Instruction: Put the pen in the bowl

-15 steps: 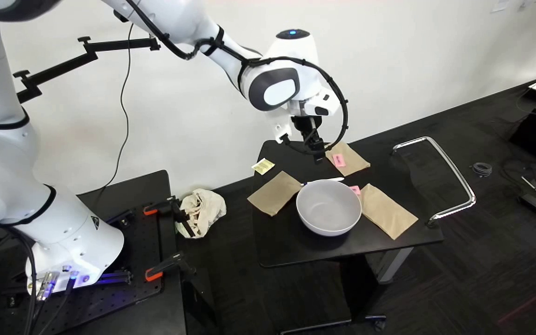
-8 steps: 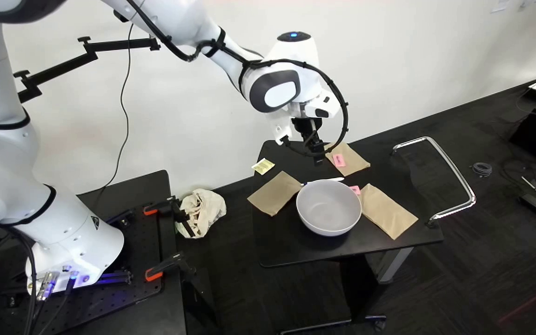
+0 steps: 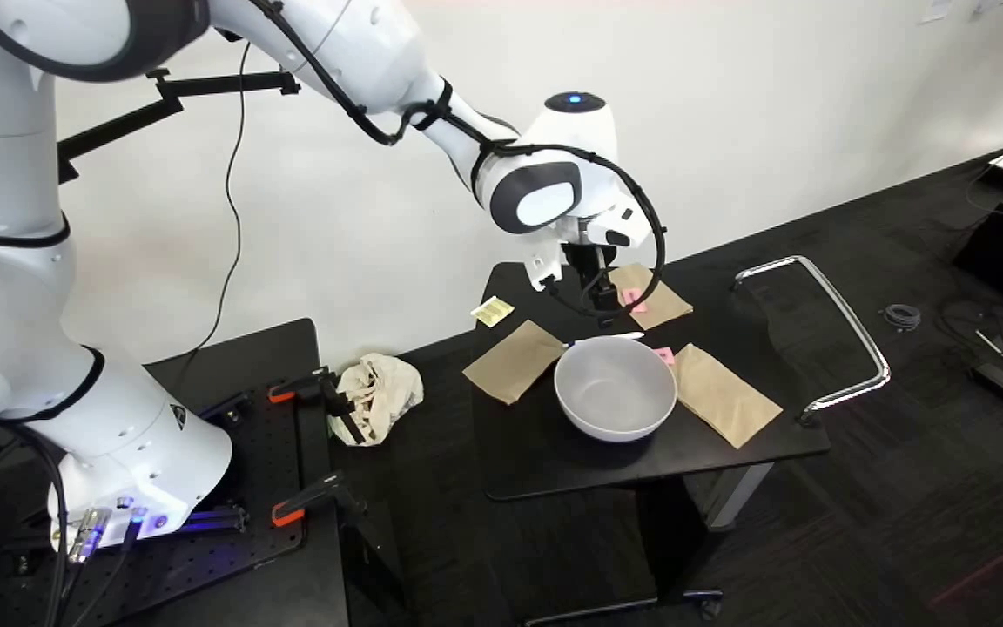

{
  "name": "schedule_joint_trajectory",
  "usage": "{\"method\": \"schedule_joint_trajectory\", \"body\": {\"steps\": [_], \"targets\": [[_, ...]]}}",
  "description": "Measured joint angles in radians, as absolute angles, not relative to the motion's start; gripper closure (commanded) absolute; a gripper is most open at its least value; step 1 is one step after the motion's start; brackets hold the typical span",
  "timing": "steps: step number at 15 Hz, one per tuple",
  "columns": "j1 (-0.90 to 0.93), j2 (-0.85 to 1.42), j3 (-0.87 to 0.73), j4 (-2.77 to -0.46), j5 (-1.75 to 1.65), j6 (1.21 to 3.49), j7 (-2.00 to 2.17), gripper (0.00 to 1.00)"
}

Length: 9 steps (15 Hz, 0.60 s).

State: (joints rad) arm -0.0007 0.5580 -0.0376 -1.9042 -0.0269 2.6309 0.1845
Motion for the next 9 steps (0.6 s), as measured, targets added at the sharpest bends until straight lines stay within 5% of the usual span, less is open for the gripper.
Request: {"method": "schedule_joint_trajectory", "body": {"steps": [9], "targets": [[0.001,0.649,-0.04,-1.806,-0.027,2.628,0.181,0.0]]}}
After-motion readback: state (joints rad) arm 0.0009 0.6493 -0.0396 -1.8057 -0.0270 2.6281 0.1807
